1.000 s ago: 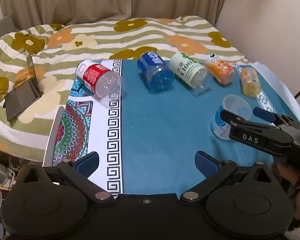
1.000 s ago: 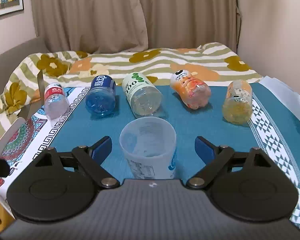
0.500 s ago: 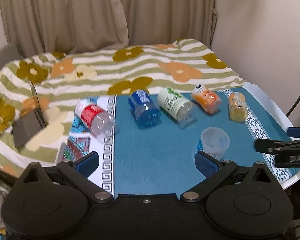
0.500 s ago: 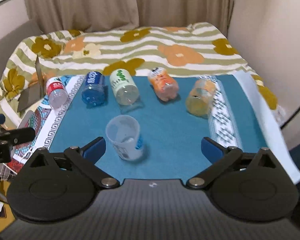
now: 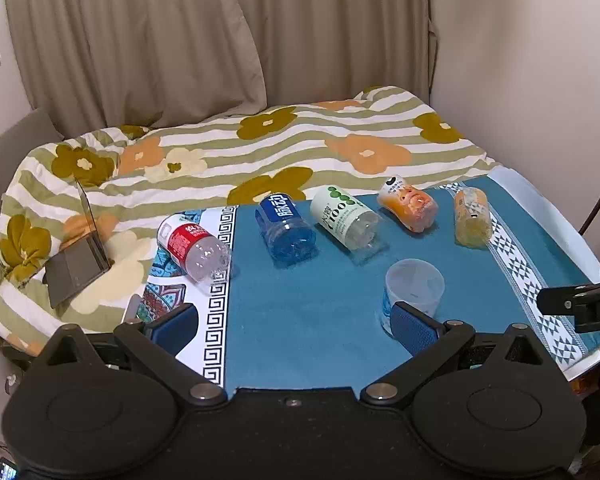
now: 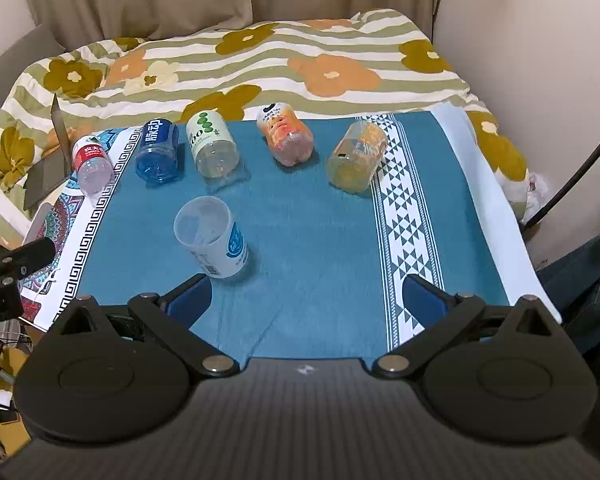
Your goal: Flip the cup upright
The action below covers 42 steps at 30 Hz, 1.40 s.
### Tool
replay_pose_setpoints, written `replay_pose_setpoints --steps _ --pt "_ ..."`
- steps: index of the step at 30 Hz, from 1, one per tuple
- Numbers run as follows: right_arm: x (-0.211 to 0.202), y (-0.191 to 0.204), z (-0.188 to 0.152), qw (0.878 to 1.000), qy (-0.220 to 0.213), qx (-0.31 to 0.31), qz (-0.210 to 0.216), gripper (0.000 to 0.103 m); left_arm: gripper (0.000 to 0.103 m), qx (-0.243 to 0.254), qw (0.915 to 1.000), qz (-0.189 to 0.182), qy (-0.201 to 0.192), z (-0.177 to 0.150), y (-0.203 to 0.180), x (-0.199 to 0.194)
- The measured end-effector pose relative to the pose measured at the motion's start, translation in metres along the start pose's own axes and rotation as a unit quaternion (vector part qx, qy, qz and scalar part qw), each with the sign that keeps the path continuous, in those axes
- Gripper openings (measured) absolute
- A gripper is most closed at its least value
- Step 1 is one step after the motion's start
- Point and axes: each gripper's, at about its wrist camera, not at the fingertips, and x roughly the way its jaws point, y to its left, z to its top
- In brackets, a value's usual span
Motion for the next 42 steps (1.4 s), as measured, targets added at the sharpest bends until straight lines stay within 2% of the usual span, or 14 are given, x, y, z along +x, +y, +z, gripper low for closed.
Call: replay_pose_setpoints --steps 16,42 --pt "-0.002 -0.001 0.000 1.000 -0.008 -0.009 0.005 0.103 0.103 -0.009 0.9999 0.003 -0.013 -0.002 -0.006 -0.010" --pt "0.003 -0.002 0.001 1.000 -0.005 -0.009 0.001 0.103 0.103 -0.020 0.9997 0.003 -0.012 -0.002 0.000 -0.010"
